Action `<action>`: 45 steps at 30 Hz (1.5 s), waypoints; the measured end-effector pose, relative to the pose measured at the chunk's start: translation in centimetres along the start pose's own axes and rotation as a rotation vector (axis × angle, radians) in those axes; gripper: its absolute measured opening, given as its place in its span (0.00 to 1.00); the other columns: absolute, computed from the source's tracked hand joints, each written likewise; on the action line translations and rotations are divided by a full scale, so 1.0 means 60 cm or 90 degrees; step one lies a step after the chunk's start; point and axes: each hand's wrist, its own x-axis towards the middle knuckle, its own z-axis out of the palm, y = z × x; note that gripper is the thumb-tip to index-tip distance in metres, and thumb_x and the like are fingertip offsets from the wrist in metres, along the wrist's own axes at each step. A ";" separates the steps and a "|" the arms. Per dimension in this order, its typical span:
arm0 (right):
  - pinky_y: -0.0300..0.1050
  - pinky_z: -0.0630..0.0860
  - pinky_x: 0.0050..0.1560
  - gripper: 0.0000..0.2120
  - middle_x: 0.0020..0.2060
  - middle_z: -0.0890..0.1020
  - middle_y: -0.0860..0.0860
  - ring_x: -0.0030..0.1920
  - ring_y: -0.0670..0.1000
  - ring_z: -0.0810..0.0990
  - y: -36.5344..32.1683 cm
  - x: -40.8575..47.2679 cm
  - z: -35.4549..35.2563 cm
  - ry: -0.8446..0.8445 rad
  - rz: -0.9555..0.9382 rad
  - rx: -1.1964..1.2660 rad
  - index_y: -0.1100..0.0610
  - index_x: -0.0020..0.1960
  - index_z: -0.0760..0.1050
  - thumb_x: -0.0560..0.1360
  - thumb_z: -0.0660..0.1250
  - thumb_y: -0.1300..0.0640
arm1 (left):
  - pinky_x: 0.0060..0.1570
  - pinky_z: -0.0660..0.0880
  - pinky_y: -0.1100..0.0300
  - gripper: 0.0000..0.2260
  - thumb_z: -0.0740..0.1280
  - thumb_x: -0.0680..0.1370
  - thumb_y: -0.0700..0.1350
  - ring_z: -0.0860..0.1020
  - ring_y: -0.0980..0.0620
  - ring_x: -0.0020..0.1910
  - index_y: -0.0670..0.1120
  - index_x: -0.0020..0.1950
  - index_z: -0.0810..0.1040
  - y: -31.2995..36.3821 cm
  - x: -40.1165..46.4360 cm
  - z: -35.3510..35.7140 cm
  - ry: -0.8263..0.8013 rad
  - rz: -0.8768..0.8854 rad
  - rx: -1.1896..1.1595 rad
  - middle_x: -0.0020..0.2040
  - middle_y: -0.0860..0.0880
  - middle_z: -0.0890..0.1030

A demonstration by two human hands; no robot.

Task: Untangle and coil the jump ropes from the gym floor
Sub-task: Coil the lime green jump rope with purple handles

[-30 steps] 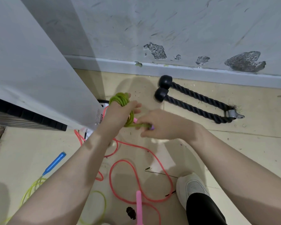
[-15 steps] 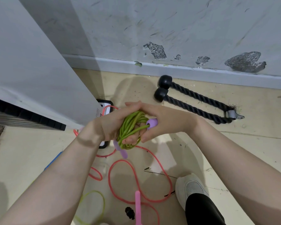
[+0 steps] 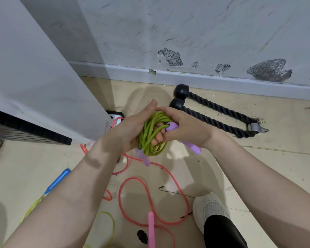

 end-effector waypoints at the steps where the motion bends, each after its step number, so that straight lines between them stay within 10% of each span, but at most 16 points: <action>1: 0.56 0.77 0.53 0.27 0.35 0.80 0.54 0.42 0.53 0.82 0.000 -0.001 0.000 -0.001 0.000 0.041 0.56 0.64 0.68 0.70 0.64 0.75 | 0.26 0.74 0.65 0.30 0.55 0.63 0.68 0.72 0.54 0.20 0.41 0.31 0.75 0.003 0.001 0.004 0.007 0.001 0.001 0.24 0.47 0.76; 6: 0.40 0.77 0.43 0.25 0.35 0.76 0.55 0.36 0.48 0.80 -0.002 0.001 -0.003 0.010 0.009 0.105 0.57 0.61 0.68 0.70 0.58 0.78 | 0.26 0.73 0.66 0.30 0.52 0.71 0.68 0.72 0.55 0.20 0.40 0.34 0.73 0.008 0.009 0.015 0.032 0.021 -0.028 0.23 0.47 0.75; 12: 0.47 0.78 0.54 0.26 0.38 0.78 0.51 0.44 0.50 0.82 -0.018 -0.005 0.006 0.004 0.018 -0.060 0.58 0.66 0.66 0.71 0.63 0.74 | 0.23 0.73 0.66 0.42 0.41 0.75 0.68 0.74 0.48 0.19 0.39 0.27 0.79 0.005 -0.004 -0.006 -0.038 -0.038 -0.188 0.23 0.41 0.76; 20: 0.26 0.68 0.34 0.16 0.29 0.76 0.37 0.32 0.34 0.75 -0.023 0.000 0.027 0.158 -0.004 -0.223 0.53 0.51 0.68 0.70 0.64 0.70 | 0.21 0.71 0.67 0.22 0.62 0.78 0.54 0.70 0.53 0.18 0.40 0.30 0.75 0.014 0.010 0.012 0.112 0.004 -0.130 0.23 0.46 0.74; 25: 0.31 0.71 0.34 0.16 0.32 0.75 0.45 0.32 0.40 0.73 -0.022 -0.008 0.016 0.121 -0.008 -0.073 0.59 0.50 0.72 0.69 0.63 0.76 | 0.21 0.72 0.67 0.17 0.65 0.76 0.54 0.73 0.52 0.19 0.40 0.37 0.77 0.022 0.014 0.020 0.118 -0.001 -0.102 0.25 0.45 0.76; 30: 0.40 0.77 0.44 0.21 0.37 0.76 0.47 0.38 0.42 0.77 -0.006 -0.008 0.024 0.184 -0.009 -0.141 0.53 0.57 0.70 0.69 0.67 0.70 | 0.25 0.76 0.61 0.33 0.49 0.80 0.56 0.76 0.45 0.22 0.35 0.31 0.80 0.020 0.009 -0.002 0.028 -0.017 -0.174 0.28 0.39 0.78; 35: 0.29 0.69 0.43 0.20 0.39 0.75 0.40 0.38 0.35 0.73 -0.003 -0.004 0.009 0.318 -0.079 -0.280 0.49 0.53 0.68 0.65 0.65 0.66 | 0.35 0.74 0.61 0.11 0.61 0.80 0.43 0.77 0.54 0.29 0.43 0.40 0.78 -0.007 0.025 -0.019 0.187 0.190 -0.049 0.31 0.49 0.80; 41: 0.45 0.74 0.40 0.17 0.40 0.80 0.58 0.39 0.52 0.78 -0.011 -0.003 -0.015 0.390 -0.008 -0.018 0.56 0.46 0.75 0.59 0.59 0.65 | 0.64 0.65 0.56 0.29 0.42 0.80 0.62 0.76 0.53 0.61 0.48 0.55 0.78 -0.048 0.036 -0.037 0.114 0.142 0.060 0.57 0.48 0.81; 45: 0.50 0.76 0.40 0.10 0.38 0.80 0.59 0.36 0.57 0.79 -0.004 0.002 -0.009 0.377 0.081 0.278 0.61 0.45 0.76 0.69 0.60 0.69 | 0.70 0.60 0.51 0.28 0.51 0.72 0.72 0.72 0.51 0.65 0.57 0.57 0.79 -0.081 0.040 -0.029 0.039 0.110 0.182 0.60 0.47 0.79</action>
